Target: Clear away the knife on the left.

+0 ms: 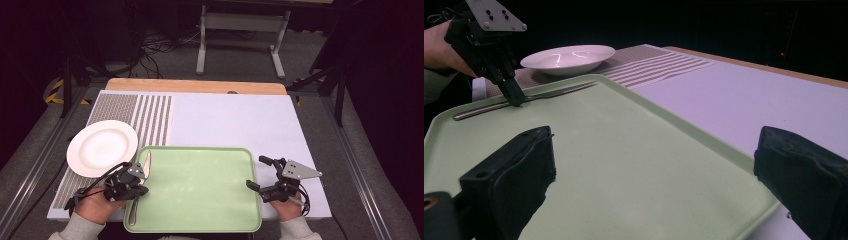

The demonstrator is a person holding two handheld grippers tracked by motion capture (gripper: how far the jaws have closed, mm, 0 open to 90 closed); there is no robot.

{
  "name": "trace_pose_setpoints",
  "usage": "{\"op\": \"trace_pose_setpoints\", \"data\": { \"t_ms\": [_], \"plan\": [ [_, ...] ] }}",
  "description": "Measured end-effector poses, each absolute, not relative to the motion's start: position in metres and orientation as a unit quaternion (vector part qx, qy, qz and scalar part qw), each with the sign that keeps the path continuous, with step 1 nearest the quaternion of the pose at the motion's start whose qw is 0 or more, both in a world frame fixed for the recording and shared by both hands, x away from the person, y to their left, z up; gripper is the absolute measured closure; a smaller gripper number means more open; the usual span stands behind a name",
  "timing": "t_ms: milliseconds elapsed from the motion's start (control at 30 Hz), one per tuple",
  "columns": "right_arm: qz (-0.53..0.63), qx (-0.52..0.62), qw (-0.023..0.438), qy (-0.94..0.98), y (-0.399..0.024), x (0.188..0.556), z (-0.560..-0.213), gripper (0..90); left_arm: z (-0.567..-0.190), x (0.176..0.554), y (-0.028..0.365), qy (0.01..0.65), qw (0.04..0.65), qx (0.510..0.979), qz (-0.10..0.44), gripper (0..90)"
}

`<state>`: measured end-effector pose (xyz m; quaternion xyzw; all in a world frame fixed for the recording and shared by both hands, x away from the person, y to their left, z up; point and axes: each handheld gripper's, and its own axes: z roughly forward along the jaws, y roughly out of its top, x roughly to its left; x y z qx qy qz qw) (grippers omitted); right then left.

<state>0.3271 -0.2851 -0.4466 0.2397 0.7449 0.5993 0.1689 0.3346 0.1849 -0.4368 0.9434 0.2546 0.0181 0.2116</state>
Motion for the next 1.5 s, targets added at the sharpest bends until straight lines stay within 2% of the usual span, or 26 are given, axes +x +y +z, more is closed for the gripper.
{"op": "trace_pose_setpoints", "data": {
  "t_ms": [667, 800, 1000, 1033, 1100, 1200, 1333, 1367, 1400, 1500],
  "plan": [
    [0.598, 0.238, 0.168, 0.747, -0.285, 0.327, -0.447, 3.6, -0.436, 0.334, 0.187, 0.261, 0.203, 0.944, 0.019, 89.2],
    [0.598, 0.238, 0.168, 0.747, -0.285, 0.327, -0.447, 3.6, -0.433, 0.333, 0.187, 0.259, 0.223, 0.940, 0.008, 79.8],
    [0.598, 0.237, 0.169, 0.747, -0.285, 0.327, -0.447, 3.6, -0.426, 0.332, 0.188, 0.249, 0.255, 0.934, 0.007, 54.4],
    [0.598, 0.237, 0.169, 0.747, -0.285, 0.326, -0.446, 3.6, -0.421, 0.331, 0.189, 0.249, 0.277, 0.928, 0.007, 48.5],
    [0.598, 0.237, 0.169, 0.747, -0.285, 0.326, -0.446, 3.6, -0.418, 0.330, 0.191, 0.245, 0.292, 0.924, 0.011, 45.0],
    [0.598, 0.236, 0.169, 0.747, -0.285, 0.326, -0.446, 3.6, -0.411, 0.329, 0.196, 0.241, 0.334, 0.911, 0.009, 28.7],
    [0.597, 0.236, 0.169, 0.748, -0.284, 0.326, -0.446, 3.6, -0.407, 0.326, 0.200, 0.232, 0.363, 0.902, 0.021, 16.8],
    [0.597, 0.235, 0.169, 0.748, -0.284, 0.326, -0.446, 3.6, -0.406, 0.325, 0.201, 0.231, 0.370, 0.899, 0.031, 16.8],
    [0.597, 0.234, 0.170, 0.748, -0.283, 0.325, -0.445, 3.6, -0.405, 0.324, 0.202, 0.229, 0.375, 0.897, 0.037, 9.6],
    [0.598, 0.232, 0.170, 0.748, -0.282, 0.325, -0.445, 3.6, -0.403, 0.322, 0.204, 0.226, 0.390, 0.891, 0.050, 6.1]
  ]
}}
